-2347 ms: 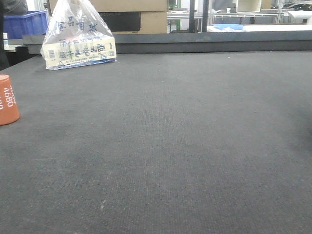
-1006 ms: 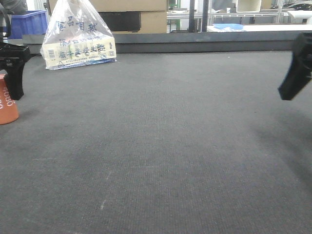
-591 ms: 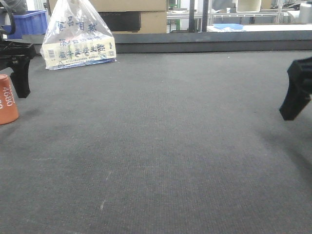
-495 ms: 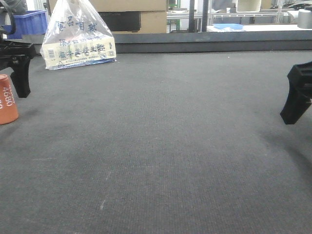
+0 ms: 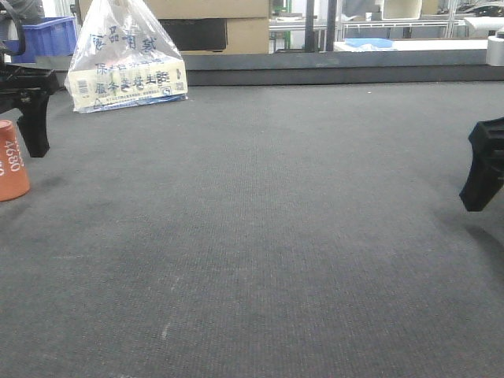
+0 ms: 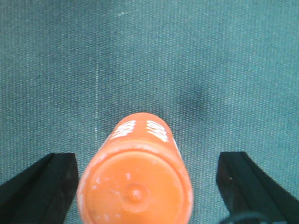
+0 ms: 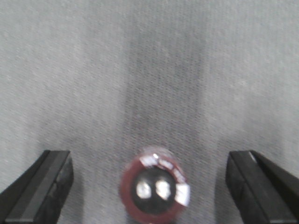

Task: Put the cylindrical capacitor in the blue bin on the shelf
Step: 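Lift both held capacitors up off the felt table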

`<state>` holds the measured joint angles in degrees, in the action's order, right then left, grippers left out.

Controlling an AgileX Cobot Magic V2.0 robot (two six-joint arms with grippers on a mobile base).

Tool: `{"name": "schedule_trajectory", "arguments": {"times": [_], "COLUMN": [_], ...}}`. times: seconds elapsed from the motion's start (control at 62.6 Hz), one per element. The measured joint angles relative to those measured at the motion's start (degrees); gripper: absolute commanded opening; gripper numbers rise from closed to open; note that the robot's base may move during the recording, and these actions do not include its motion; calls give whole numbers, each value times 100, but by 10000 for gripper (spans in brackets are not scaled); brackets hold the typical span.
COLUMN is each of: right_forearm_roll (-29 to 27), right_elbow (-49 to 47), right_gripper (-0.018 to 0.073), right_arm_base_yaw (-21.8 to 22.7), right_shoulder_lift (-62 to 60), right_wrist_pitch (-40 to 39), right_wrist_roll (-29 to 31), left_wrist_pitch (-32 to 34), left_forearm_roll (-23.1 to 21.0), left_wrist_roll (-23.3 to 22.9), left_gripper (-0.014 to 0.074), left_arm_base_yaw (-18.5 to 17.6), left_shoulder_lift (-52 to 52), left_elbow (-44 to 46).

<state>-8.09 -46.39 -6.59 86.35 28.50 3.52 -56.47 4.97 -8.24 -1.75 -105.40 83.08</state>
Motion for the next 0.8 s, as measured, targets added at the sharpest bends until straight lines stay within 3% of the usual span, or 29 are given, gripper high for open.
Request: {"name": "schedule_trajectory", "arguments": {"times": [0.144,0.399,0.639,0.798], "right_forearm_roll": [-10,-45,-58,-58], "right_elbow": [0,0,0,0], "right_gripper": [455,181,-171,-168], "right_arm_base_yaw": [0,10,10,10], "right_shoulder_lift": [149,202,202,202], "right_wrist_pitch": [-88,-98,-98,-87], "right_wrist_roll": [-183,-270,-283,-285], "left_wrist_pitch": [0,0,0,0], "left_forearm_roll": [0,0,0,-42], "left_wrist_roll": [0,0,0,-4], "left_gripper": [496,496,496,496], "left_arm_base_yaw": [0,0,0,0], "left_shoulder_lift": [0,0,0,0], "left_elbow": [0,0,0,0]}}
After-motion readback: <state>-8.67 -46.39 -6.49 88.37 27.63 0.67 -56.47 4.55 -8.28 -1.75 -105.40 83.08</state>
